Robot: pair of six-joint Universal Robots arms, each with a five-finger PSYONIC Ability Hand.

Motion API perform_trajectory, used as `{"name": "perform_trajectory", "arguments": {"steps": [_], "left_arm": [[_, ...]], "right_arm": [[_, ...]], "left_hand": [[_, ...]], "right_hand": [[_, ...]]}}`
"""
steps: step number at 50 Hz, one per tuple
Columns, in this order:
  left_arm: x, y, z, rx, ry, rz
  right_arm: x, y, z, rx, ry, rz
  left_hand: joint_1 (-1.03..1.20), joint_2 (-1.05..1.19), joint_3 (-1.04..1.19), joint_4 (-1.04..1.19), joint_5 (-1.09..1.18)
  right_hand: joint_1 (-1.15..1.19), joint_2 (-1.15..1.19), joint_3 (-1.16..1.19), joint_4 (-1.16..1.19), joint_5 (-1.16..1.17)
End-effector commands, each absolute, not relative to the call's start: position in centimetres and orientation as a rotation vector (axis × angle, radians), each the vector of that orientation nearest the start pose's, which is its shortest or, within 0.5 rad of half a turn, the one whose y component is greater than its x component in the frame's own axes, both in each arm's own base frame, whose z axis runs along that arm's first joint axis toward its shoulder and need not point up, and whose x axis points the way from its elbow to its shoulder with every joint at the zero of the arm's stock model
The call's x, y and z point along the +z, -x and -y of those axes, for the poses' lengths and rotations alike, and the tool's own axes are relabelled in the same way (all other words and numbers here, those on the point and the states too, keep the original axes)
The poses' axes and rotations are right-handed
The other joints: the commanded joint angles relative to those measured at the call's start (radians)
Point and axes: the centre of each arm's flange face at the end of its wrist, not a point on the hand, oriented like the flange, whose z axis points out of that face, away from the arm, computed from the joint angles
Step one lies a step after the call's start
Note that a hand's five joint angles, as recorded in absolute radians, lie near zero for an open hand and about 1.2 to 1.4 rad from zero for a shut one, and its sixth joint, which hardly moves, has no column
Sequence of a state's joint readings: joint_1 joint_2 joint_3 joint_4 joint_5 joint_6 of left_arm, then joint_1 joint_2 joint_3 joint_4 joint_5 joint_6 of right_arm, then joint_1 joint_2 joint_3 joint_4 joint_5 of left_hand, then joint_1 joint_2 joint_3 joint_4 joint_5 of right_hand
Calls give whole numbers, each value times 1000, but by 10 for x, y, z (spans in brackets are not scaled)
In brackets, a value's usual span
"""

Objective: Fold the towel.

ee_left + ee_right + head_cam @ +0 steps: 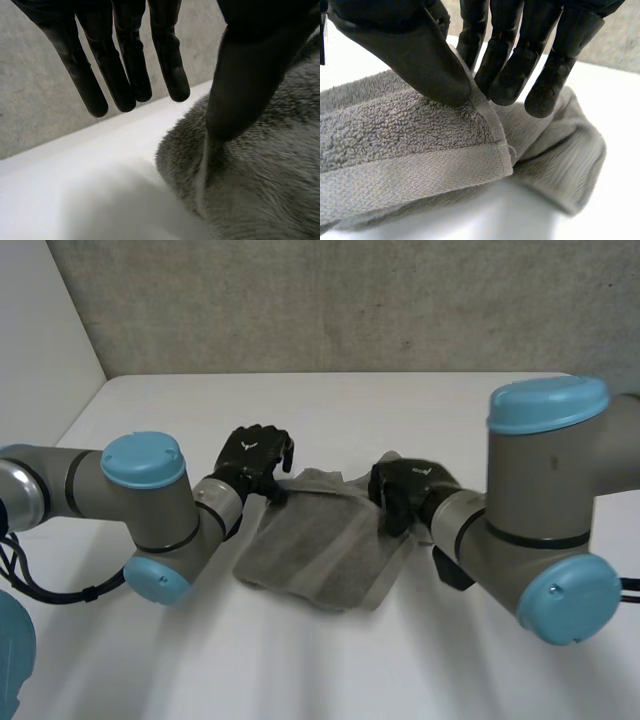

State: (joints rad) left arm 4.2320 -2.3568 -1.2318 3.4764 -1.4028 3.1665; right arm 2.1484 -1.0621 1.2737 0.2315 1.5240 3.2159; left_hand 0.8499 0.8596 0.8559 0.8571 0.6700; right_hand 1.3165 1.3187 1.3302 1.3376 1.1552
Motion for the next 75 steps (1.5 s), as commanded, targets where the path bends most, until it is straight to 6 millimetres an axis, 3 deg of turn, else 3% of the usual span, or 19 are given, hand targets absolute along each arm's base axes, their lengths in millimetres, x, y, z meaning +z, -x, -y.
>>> {"name": "perform_trajectory", "arguments": {"steps": [1, 9, 13, 27, 36, 38, 41, 43, 44, 46, 47, 49, 50, 54, 57, 61, 64, 66, 75], "left_arm": [[150, 341, 336, -2401, -854, -2516], [143, 355, 344, -2445, -899, -2547], [134, 363, 335, -2433, -984, -2637], [126, 364, 330, -2409, -1027, -2674], [121, 371, 344, -2451, -1021, -2624], [128, 374, 351, -2500, -1024, -2572], [157, 382, 365, -2640, -1035, -2400], [214, 385, 383, -2844, -960, -2118], [214, 385, 383, -2845, -959, -2116], [289, 380, 393, -3060, -812, -1807], [290, 380, 393, -3061, -811, -1805], [369, 370, 382, -3250, -700, -1483], [370, 370, 382, -3250, -700, -1481], [446, 354, 352, -3395, -620, -1166], [462, 347, 340, -3404, -614, -1145], [441, 341, 343, -3321, -645, -1314], [399, 324, 354, -3163, -663, -1555], [335, 298, 362, -2940, -677, -1836], [215, 267, 341, -2570, -740, -2279]], "right_arm": [[226, -309, 247, -1527, 703, -2257], [253, -318, 262, -1669, 763, -2171], [257, -321, 260, -1657, 802, -2178], [233, -311, 253, -1557, 832, -2265], [246, -312, 256, -1625, 865, -2225], [270, -318, 266, -1744, 864, -2137], [287, -323, 274, -1828, 858, -2068], [328, -331, 288, -2031, 838, -1892], [328, -331, 288, -2032, 838, -1891], [372, -340, 299, -2261, 811, -1670], [373, -340, 299, -2262, 811, -1668], [418, -343, 299, -2471, 763, -1435], [418, -343, 299, -2472, 763, -1434], [456, -343, 294, -2647, 686, -1184], [465, -343, 291, -2680, 665, -1126], [446, -344, 294, -2648, 742, -1215], [402, -349, 293, -2556, 1014, -1360], [382, -349, 294, -2511, 1135, -1413], [260, -337, 268, -2131, 1646, -1687]], "left_hand": [[200, 191, 194, 193, 206], [262, 252, 256, 255, 267], [19, 10, 13, 12, 25], [-32, -41, -38, -39, -26], [546, 537, 540, 539, 552], [546, 537, 540, 539, 552], [546, 537, 540, 539, 552], [546, 537, 540, 539, 552], [546, 537, 540, 539, 552], [546, 537, 540, 539, 552], [546, 537, 540, 539, 552], [546, 537, 540, 539, 552], [546, 537, 540, 539, 552], [546, 537, 540, 539, 552], [546, 537, 540, 539, 552], [546, 537, 540, 539, 552], [546, 537, 540, 539, 552], [546, 537, 540, 539, 552], [546, 537, 540, 539, 552]], "right_hand": [[80, 78, 66, 59, 67], [80, 78, 66, 59, 67], [80, 78, 66, 59, 67], [80, 78, 66, 59, 67], [80, 78, 66, 59, 67], [80, 78, 66, 59, 67], [80, 78, 66, 59, 67], [80, 78, 66, 59, 67], [80, 78, 66, 59, 67], [80, 78, 66, 59, 67], [80, 78, 66, 59, 67], [80, 78, 66, 59, 67], [80, 78, 66, 59, 67], [80, 78, 66, 59, 67], [80, 78, 66, 59, 67], [80, 78, 66, 59, 67], [80, 78, 66, 59, 67], [80, 78, 66, 59, 67], [80, 78, 66, 59, 67]]}}
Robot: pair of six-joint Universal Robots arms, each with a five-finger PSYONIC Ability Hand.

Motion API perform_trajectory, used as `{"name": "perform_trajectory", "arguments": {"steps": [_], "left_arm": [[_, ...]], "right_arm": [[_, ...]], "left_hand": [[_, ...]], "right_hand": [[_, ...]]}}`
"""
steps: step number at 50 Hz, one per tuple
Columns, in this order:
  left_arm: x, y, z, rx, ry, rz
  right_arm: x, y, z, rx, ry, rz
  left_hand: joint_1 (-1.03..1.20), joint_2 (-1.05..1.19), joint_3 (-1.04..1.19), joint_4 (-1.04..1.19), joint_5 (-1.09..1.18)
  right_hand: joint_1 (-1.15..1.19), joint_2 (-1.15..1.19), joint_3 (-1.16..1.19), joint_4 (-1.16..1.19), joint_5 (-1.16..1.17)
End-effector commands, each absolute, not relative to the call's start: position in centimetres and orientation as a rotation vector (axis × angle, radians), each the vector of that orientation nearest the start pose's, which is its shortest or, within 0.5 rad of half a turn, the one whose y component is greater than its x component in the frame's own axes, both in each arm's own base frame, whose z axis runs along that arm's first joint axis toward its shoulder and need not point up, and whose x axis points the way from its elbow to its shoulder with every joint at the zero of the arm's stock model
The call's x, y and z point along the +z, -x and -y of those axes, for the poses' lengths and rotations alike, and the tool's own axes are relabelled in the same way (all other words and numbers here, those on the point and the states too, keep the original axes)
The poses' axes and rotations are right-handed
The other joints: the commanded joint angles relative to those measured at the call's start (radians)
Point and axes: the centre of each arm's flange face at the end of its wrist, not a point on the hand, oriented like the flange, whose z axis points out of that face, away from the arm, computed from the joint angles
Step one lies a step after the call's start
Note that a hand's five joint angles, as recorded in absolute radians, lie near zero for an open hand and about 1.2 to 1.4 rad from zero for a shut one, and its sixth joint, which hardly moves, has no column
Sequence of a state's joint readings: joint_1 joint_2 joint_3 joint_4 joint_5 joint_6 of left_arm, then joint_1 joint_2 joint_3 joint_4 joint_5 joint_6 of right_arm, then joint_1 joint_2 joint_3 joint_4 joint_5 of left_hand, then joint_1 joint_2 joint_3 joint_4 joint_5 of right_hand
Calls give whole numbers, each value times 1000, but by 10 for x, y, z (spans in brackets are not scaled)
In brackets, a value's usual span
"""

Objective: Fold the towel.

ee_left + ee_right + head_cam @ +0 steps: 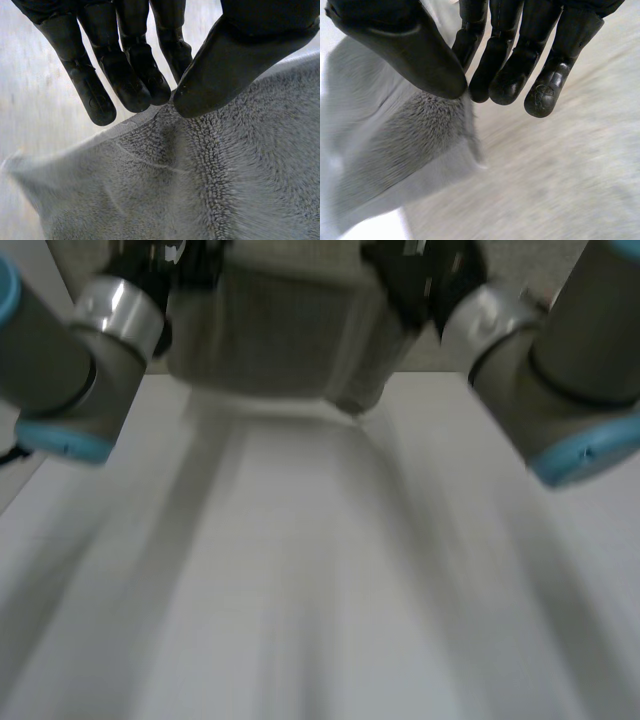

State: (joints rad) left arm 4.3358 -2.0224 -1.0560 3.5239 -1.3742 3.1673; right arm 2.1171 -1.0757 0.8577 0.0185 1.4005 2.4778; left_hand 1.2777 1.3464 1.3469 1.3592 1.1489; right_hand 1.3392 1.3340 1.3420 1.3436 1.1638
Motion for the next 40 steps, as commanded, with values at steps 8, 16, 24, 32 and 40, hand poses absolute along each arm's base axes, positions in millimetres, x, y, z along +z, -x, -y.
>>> {"name": "perform_trajectory", "arguments": {"steps": [8, 16, 24, 32, 40], "left_arm": [[161, 255, 320, -2357, -800, -2443], [151, 257, 315, -2281, -944, -2352], [151, 259, 313, -2279, -952, -2340], [149, 261, 310, -2274, -967, -2346], [136, 264, 319, -2278, -1014, -2271]], "right_arm": [[218, -326, 252, -2025, 1755, -1761], [218, -317, 245, -2047, 1736, -1798], [207, -307, 236, -1998, 1755, -1865], [206, -279, 238, -2025, 1717, -1955], [209, -249, 255, -2155, 1621, -2037]], "left_hand": [[119, 50, 49, 37, 73], [-261, -330, -330, -343, -307], [-1000, -1068, -1069, -1081, -1045], [-1047, -1115, -1116, -1128, -1092], [-1050, -1118, -1119, -1131, -1095]], "right_hand": [[57, 62, 54, 53, 58], [57, 62, 54, 53, 58], [57, 62, 54, 53, 58], [57, 62, 54, 53, 58], [57, 62, 54, 53, 58]]}}
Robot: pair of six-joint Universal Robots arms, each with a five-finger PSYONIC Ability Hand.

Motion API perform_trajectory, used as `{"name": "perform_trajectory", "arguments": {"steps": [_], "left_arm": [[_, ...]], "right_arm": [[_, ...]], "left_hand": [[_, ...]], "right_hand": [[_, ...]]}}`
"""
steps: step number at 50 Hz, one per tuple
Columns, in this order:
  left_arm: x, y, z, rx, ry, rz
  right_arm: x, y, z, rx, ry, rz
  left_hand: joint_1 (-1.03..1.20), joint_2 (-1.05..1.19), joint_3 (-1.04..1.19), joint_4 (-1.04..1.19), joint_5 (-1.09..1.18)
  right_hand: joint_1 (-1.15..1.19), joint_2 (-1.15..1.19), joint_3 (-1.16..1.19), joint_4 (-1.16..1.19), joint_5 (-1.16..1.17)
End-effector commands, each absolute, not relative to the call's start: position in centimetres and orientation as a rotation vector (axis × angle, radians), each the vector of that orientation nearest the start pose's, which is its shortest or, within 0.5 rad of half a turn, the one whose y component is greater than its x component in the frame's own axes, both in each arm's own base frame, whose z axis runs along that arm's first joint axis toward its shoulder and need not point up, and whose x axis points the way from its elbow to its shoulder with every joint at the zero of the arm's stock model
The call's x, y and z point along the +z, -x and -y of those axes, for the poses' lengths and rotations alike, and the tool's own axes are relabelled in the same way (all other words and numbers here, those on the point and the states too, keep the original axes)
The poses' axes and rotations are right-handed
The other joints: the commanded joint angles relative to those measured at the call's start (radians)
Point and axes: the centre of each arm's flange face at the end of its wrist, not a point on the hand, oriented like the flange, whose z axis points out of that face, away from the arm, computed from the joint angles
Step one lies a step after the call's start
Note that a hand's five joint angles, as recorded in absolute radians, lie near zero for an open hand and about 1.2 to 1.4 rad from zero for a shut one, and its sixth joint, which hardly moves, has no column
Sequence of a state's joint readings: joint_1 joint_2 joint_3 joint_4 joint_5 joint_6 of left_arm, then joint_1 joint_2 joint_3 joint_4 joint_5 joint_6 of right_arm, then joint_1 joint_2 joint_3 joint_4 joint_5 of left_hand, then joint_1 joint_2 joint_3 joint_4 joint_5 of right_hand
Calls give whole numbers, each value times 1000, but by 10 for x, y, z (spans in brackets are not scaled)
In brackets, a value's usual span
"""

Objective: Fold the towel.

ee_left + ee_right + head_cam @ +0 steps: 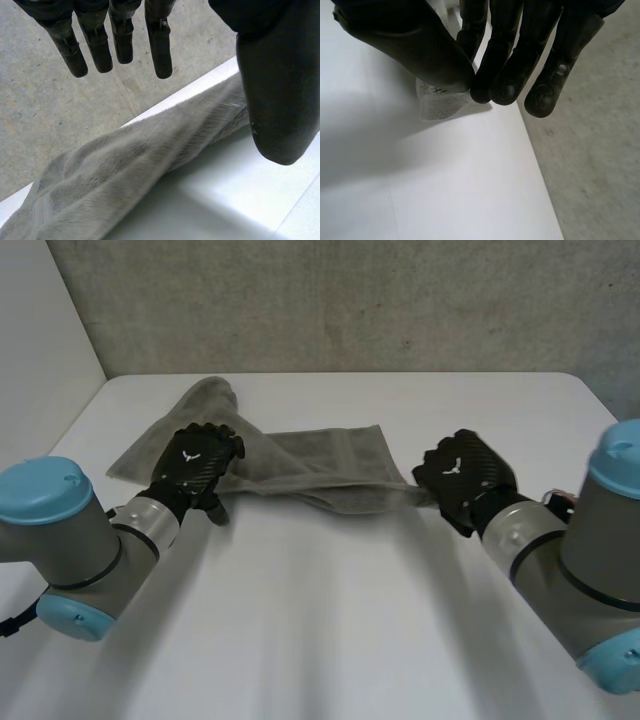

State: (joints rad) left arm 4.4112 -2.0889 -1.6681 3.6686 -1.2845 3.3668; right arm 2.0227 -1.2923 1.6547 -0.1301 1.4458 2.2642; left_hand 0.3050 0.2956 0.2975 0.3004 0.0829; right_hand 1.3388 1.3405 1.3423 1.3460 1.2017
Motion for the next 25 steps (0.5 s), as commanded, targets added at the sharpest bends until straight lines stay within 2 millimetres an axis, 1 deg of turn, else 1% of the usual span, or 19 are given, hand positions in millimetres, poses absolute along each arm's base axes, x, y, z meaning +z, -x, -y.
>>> {"name": "perform_trajectory", "arguments": {"steps": [1, 2, 3, 5, 6, 8, 11, 13, 17, 19, 25], "left_arm": [[133, 264, 323, -2277, -1032, -2237], [131, 263, 327, -2271, -1046, -2200], [131, 263, 327, -2271, -1046, -2200], [126, 259, 333, -2237, -1065, -2158], [126, 259, 333, -2236, -1065, -2158], [123, 253, 338, -2207, -1065, -2145], [122, 250, 339, -2197, -1058, -2148], [114, 250, 338, -2172, -1070, -2170], [107, 250, 338, -2156, -1071, -2187], [105, 250, 339, -2154, -1070, -2188], [95, 251, 345, -2143, -1067, -2201]], "right_arm": [[209, -249, 255, -2156, 1621, -2037], [208, -243, 260, -2168, 1605, -2059], [208, -243, 260, -2168, 1605, -2059], [204, -231, 268, -2172, 1579, -2113], [204, -231, 268, -2172, 1579, -2113], [198, -220, 274, -2152, 1562, -2173], [196, -216, 275, -2149, 1554, -2194], [194, -213, 277, -2142, 1548, -2215], [192, -212, 279, -2148, 1539, -2221], [194, -206, 286, -2187, 1507, -2239], [193, -195, 294, -2203, 1467, -2283]], "left_hand": [[-80, -70, -72, -75, -32], [-80, -70, -72, -75, -32], [-80, -70, -72, -75, -32], [-80, -70, -72, -75, -32], [-80, -70, -72, -75, -32], [-80, -70, -72, -75, -32], [-80, -70, -72, -75, -32], [-74, -65, -66, -69, -26], [-65, -56, -58, -60, -18], [-62, -53, -55, -58, -15], [-50, -41, -43, -46, -3]], "right_hand": [[57, 56, 54, 50, 20], [57, 56, 54, 50, 20], [57, 56, 54, 50, 20], [57, 56, 54, 50, 20], [57, 56, 54, 50, 20], [57, 56, 54, 50, 20], [57, 56, 54, 50, 20], [57, 56, 54, 50, 20], [57, 56, 54, 50, 20], [57, 56, 54, 50, 20], [57, 56, 54, 50, 20]]}}
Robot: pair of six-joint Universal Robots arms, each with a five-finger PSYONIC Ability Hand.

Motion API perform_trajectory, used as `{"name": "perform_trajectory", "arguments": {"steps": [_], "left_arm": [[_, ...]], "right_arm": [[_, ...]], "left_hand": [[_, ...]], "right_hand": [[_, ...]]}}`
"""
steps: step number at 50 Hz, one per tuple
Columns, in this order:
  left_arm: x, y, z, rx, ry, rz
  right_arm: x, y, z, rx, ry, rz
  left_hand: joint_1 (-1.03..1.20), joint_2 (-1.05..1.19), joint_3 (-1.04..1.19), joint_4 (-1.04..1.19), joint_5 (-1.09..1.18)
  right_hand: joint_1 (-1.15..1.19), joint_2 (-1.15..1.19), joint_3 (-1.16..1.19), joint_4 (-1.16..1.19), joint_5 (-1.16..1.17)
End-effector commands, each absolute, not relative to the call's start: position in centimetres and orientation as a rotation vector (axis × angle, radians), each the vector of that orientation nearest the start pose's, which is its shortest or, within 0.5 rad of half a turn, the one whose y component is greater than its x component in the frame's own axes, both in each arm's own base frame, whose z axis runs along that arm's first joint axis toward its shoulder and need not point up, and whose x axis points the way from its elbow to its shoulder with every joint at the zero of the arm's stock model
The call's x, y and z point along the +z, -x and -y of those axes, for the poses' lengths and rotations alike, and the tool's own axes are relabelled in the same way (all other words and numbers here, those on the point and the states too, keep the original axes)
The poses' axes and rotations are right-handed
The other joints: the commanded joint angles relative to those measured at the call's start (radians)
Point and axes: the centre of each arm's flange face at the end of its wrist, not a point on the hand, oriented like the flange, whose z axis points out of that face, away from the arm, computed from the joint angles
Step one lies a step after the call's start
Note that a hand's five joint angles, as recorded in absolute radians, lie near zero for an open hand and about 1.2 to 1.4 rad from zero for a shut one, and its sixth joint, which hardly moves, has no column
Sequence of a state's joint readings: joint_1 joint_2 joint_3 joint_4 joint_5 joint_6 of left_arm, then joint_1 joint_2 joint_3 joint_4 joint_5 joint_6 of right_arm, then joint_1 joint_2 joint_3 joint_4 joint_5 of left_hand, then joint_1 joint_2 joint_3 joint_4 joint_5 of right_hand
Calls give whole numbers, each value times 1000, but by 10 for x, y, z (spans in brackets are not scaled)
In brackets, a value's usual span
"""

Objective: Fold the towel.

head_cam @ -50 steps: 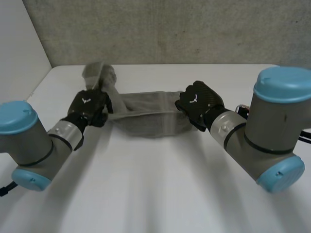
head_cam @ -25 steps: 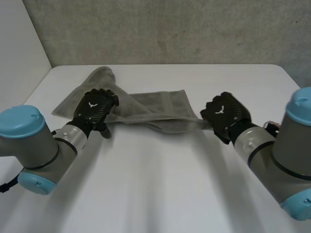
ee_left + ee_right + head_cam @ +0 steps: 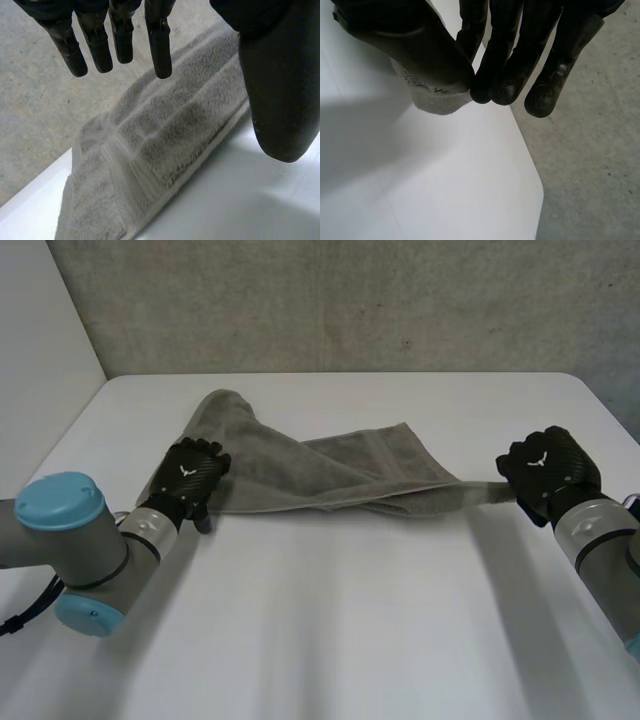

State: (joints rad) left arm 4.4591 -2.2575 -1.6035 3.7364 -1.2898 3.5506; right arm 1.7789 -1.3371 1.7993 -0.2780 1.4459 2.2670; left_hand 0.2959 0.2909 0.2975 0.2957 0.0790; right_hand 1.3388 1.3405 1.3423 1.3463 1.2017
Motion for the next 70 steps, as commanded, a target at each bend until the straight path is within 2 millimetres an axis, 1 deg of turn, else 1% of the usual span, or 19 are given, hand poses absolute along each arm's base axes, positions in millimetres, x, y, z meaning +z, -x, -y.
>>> {"name": "perform_trajectory", "arguments": {"steps": [1, 6, 9, 20, 35, 37, 38, 40, 41, 42, 43, 45, 46, 48, 54, 58, 65, 70], "left_arm": [[92, 252, 347, -2135, -1070, -2209], [85, 254, 353, -2130, -1074, -2210], [88, 255, 358, -2148, -1066, -2195], [95, 258, 368, -2180, -1054, -2169], [89, 262, 380, -2151, -1066, -2200], [89, 263, 381, -2135, -1069, -2216], [89, 263, 381, -2135, -1069, -2216], [87, 262, 380, -2118, -1073, -2233], [87, 262, 380, -2118, -1073, -2233], [87, 262, 380, -2114, -1073, -2240], [87, 262, 380, -2114, -1073, -2240], [87, 263, 379, -2111, -1075, -2244], [87, 263, 379, -2111, -1075, -2244], [90, 263, 379, -2118, -1071, -2238], [94, 263, 378, -2124, -1069, -2236], [101, 263, 377, -2139, -1063, -2230], [100, 263, 377, -2149, -1048, -2247], [96, 263, 377, -2141, -1050, -2258]], "right_arm": [[192, -192, 295, -2202, 1458, -2294], [189, -187, 297, -2189, 1445, -2324], [186, -185, 299, -2181, 1442, -2337], [181, -186, 297, -2173, 1446, -2336], [178, -188, 292, -2155, 1456, -2335], [178, -188, 292, -2155, 1457, -2333], [178, -188, 292, -2155, 1457, -2333], [178, -188, 292, -2158, 1455, -2333], [178, -188, 292, -2158, 1455, -2333], [178, -188, 292, -2158, 1455, -2333], [177, -188, 292, -2155, 1456, -2335], [177, -188, 292, -2155, 1456, -2335], [177, -188, 292, -2155, 1456, -2335], [177, -188, 292, -2153, 1456, -2336], [177, -188, 292, -2153, 1456, -2336], [176, -188, 291, -2151, 1457, -2337], [175, -188, 291, -2144, 1458, -2340], [173, -188, 290, -2135, 1460, -2345]], "left_hand": [[-41, -36, -43, -41, 1], [-38, -33, -40, -38, 4], [-30, -25, -31, -29, 13], [-21, -16, -22, -21, 22], [-12, -7, -13, -12, 30], [58, 63, 56, 58, 100], [58, 64, 57, 59, 101], [260, 265, 258, 260, 302], [261, 266, 260, 261, 303], [421, 426, 419, 421, 463], [423, 428, 421, 423, 465], [665, 670, 664, 665, 708], [666, 671, 665, 666, 709], [780, 785, 779, 781, 823], [819, 824, 817, 819, 861], [842, 847, 841, 843, 885], [825, 830, 823, 825, 867], [816, 821, 814, 816, 858]], "right_hand": [[57, 56, 54, 50, 20], [57, 56, 54, 50, 20], [57, 56, 54, 50, 20], [57, 56, 54, 50, 20], [57, 56, 54, 50, 20], [57, 56, 54, 50, 20], [57, 56, 54, 50, 20], [57, 56, 54, 50, 20], [57, 56, 54, 50, 20], [57, 56, 54, 50, 20], [57, 56, 54, 50, 20], [57, 56, 54, 50, 20], [57, 56, 54, 50, 20], [57, 56, 54, 50, 20], [57, 56, 54, 50, 20], [57, 56, 54, 50, 20], [57, 56, 54, 50, 20], [57, 56, 54, 50, 20]]}}
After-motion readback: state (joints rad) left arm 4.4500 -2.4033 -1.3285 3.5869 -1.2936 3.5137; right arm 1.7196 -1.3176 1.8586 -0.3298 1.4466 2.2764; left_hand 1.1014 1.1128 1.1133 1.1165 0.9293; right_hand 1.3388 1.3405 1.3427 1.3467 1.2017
